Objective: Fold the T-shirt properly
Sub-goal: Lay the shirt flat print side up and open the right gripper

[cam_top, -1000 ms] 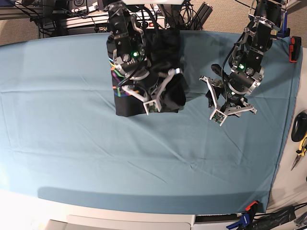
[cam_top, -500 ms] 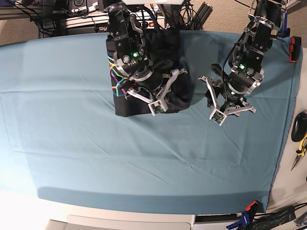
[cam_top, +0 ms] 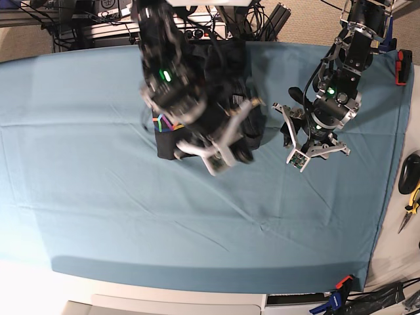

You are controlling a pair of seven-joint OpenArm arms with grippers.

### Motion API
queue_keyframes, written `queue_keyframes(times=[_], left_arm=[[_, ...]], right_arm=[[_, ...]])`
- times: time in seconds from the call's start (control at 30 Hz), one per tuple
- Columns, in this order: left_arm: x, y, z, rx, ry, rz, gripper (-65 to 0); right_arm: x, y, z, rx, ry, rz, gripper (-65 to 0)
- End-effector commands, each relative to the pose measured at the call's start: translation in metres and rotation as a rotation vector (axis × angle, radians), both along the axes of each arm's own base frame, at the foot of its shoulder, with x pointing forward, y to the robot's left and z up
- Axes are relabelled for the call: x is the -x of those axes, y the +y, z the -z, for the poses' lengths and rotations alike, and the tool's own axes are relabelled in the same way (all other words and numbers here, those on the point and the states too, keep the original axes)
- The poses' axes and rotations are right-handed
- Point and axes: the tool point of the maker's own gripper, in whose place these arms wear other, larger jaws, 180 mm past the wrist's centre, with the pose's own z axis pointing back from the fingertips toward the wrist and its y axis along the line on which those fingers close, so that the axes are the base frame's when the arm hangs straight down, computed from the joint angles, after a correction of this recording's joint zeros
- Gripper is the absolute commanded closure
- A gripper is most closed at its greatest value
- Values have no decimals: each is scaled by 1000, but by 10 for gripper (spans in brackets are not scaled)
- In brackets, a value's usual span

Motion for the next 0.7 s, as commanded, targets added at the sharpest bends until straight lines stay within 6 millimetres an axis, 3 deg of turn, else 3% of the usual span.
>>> queue_keyframes(times=[0.0,0.17,0.33,0.53,0.67], left_arm=[[-9,0,-14,1,-51,6,-279],[-9,0,-14,2,-51,6,-279],[-8,0,-14,2,-50,6,-279],[-8,0,-14,2,-51,6,-279],[-9,0,-14,2,-51,6,-279]], right_arm=[[8,1,-12,-32,-22,1,0],[46,-25,0,22,50,69,0],[64,-73,27,197,110,225,0],[83,-95,48,282,184,296,0],[96,-98,59,297,243,304,0]])
